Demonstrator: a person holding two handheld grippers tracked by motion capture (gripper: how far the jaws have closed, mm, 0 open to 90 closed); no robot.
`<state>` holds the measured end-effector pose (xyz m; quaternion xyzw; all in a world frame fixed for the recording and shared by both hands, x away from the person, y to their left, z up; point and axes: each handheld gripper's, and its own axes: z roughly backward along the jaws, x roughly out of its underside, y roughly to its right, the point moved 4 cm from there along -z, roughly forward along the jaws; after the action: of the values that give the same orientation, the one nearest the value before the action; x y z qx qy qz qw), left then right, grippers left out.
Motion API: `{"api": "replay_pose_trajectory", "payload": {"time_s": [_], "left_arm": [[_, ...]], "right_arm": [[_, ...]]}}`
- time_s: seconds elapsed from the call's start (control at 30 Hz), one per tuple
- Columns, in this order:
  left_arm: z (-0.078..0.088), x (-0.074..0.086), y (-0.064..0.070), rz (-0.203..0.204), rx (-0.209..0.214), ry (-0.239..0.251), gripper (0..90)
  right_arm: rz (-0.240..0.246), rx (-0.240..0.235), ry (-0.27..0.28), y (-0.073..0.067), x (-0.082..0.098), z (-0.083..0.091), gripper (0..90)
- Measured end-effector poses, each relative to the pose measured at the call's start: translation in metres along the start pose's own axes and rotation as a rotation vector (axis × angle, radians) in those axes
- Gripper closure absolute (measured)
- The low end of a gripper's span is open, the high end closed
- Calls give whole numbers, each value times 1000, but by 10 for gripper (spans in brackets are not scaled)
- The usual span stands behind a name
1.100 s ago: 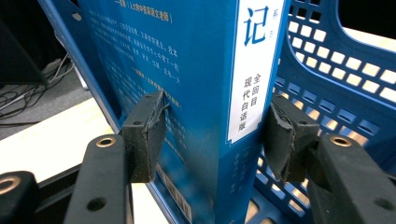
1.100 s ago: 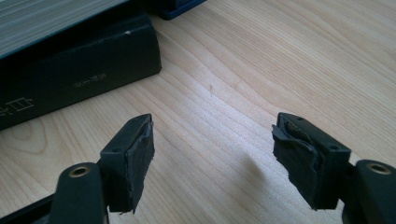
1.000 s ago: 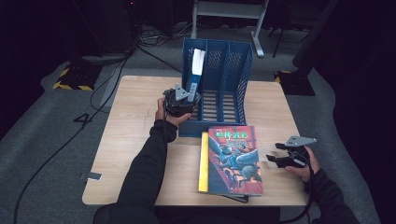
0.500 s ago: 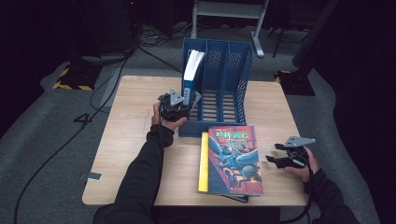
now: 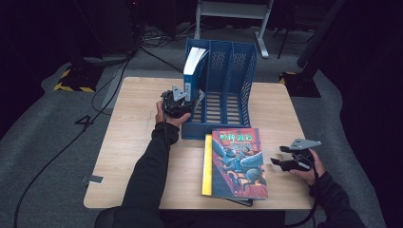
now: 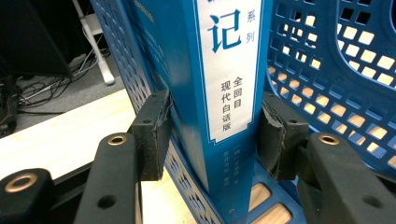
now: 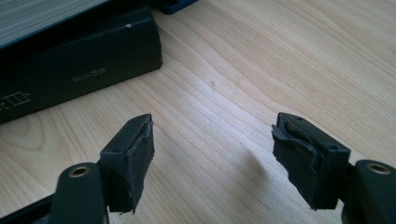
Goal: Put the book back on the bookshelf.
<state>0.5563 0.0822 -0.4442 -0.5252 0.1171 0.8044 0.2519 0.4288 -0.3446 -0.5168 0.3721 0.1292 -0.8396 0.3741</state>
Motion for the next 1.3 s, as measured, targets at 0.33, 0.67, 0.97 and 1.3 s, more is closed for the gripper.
{"api": "replay_pose_trajectory", "payload": {"time_s": [0.33,0.67,0.97,1.3], "left_arm": [[5,3,4,-27,1,-15,495],[26,2,6,-50,39,-5,463],[41,8,12,-92,69,-31,425],[61,21,20,-123,110,-45,400]], "right_arm": [[4,7,-2,0,0,0,292],[-1,14,8,0,-1,3,291],[-4,16,10,-1,-2,5,291],[-5,15,21,-2,-4,8,291]]}}
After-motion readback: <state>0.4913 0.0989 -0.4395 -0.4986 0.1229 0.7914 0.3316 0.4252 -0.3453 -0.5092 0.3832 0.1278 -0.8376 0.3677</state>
